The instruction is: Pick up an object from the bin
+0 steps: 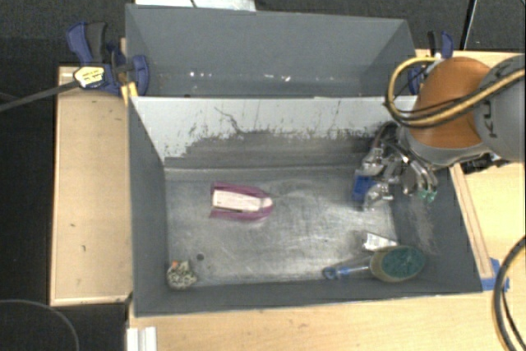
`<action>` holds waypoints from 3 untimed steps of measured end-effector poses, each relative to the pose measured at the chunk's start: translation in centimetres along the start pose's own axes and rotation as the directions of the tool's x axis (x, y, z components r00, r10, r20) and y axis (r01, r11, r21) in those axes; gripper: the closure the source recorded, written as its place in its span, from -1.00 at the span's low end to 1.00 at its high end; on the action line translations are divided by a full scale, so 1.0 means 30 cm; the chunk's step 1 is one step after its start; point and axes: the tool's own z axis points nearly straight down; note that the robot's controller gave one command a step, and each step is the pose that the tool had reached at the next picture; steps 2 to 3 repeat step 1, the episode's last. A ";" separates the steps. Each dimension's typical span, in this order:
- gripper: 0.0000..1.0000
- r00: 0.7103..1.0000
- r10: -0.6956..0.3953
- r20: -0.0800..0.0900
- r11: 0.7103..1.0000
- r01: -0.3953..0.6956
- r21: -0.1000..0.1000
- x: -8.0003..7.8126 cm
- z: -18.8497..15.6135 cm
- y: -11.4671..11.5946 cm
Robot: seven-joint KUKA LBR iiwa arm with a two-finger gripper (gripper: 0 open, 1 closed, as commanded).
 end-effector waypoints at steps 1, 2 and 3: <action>1.00 1.000 0.001 0.001 1.000 -0.001 0.008 0.093 -0.637 -0.058; 1.00 1.000 0.001 0.001 1.000 -0.001 0.008 0.093 -0.637 -0.058; 1.00 1.000 0.001 0.001 1.000 -0.001 0.008 0.093 -0.637 -0.058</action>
Offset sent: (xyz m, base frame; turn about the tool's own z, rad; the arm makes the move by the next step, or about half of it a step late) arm -0.0333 -0.0159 0.1847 -0.0018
